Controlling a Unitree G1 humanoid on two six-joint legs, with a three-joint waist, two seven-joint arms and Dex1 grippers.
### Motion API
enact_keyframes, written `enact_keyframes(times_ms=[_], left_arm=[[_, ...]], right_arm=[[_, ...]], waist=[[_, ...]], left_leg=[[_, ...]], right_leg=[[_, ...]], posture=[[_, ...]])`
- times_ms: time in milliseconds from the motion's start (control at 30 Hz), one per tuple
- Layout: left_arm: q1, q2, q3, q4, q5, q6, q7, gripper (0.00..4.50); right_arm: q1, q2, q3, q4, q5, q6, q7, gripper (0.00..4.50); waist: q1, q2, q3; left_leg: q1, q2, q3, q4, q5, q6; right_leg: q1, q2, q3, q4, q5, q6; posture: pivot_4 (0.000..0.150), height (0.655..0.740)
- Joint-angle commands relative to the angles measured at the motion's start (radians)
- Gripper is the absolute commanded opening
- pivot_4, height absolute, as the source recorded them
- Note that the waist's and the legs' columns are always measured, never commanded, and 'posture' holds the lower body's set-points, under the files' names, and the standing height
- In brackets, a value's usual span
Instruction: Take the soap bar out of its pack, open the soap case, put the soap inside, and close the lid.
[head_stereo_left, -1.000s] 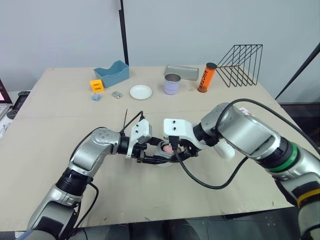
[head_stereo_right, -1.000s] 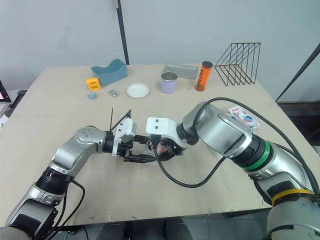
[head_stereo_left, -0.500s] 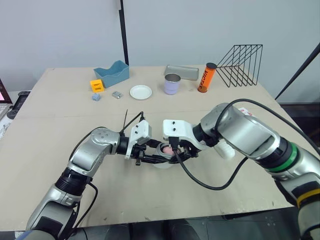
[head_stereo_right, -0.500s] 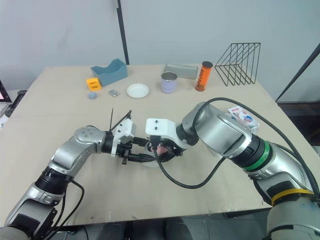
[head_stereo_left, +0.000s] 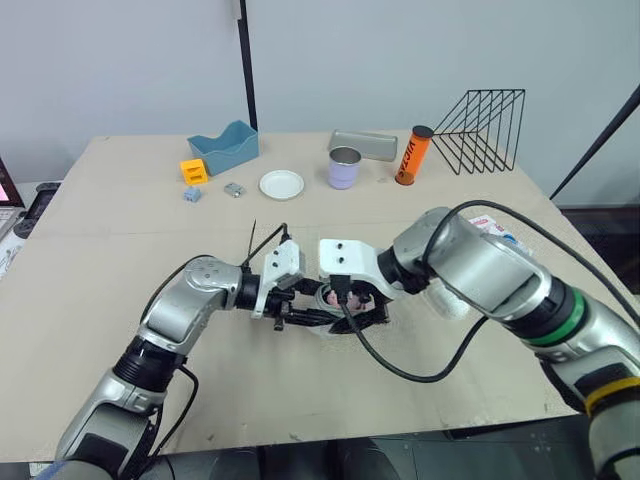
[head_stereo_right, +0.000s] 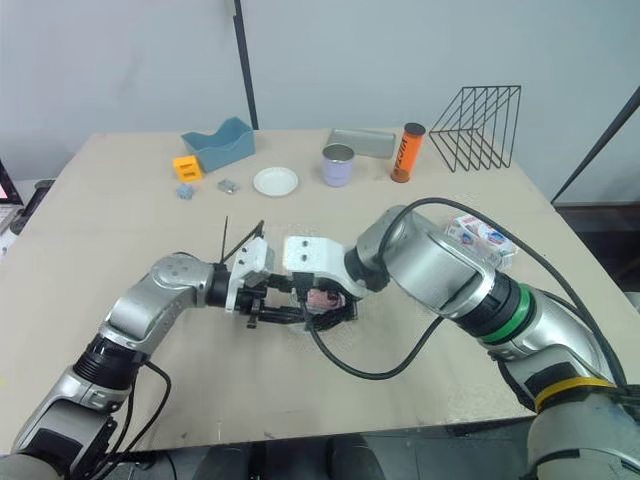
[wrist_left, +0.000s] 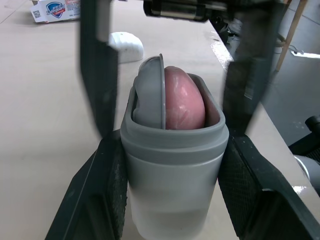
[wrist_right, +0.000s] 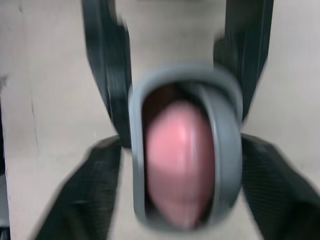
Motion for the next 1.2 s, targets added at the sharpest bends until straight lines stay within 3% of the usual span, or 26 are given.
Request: enact_keyframes(times_ms=[33,333,500,833,1200], left_arm=[[-0.005,-0.006,0.022,-0.037,-0.017,-0.015,0.005,1.99],[0.057,0.040,0.071,-0.064,-0.037,-0.064,-0.009,1.99],[0.141,0.001,0.177,-0.137,-0.108,-0.150,0.033,1.99],[0.120,-0.226,0.136,0.103,-0.018,-0.412,0.133,1.99],[0.106,-0.244,0.088,0.245,0.021,-0.495,0.058,1.99]], right_arm=[[-0.017,-0.011,-0.045,-0.005,-0.006,-0.011,-0.002,4.40],[0.000,-0.108,-0.104,0.027,-0.012,-0.052,0.014,4.40],[0.059,-0.174,-0.214,0.048,0.001,-0.058,-0.011,4.40],[0.213,-0.232,-0.371,0.087,-0.003,0.023,-0.123,4.40],[0.289,-0.304,-0.449,0.095,0.004,0.084,-0.171,4.40]], waist=[[0.000,0.000,0.000],[0.000,0.000,0.000],[0.002,0.000,0.000],[0.007,0.000,0.000],[0.001,0.001,-0.001]], left_leg=[[0.000,0.000,0.000,0.000,0.000,0.000],[0.000,0.000,0.000,0.001,0.000,0.000],[0.000,0.000,0.000,0.001,0.000,0.000],[0.000,-0.003,0.000,0.002,0.000,0.000],[0.000,-0.003,0.000,0.002,0.000,0.000]], right_leg=[[0.000,0.000,0.000,0.000,0.000,0.000],[0.000,0.000,0.000,0.000,0.000,-0.001],[0.001,-0.002,0.000,0.000,0.000,-0.001],[0.002,-0.003,0.001,-0.001,0.001,0.000],[0.002,-0.003,0.002,-0.001,0.002,0.003]], posture=[[0.150,0.7393],[0.150,0.7393],[0.150,0.7393],[0.150,0.7393],[0.150,0.7393]])
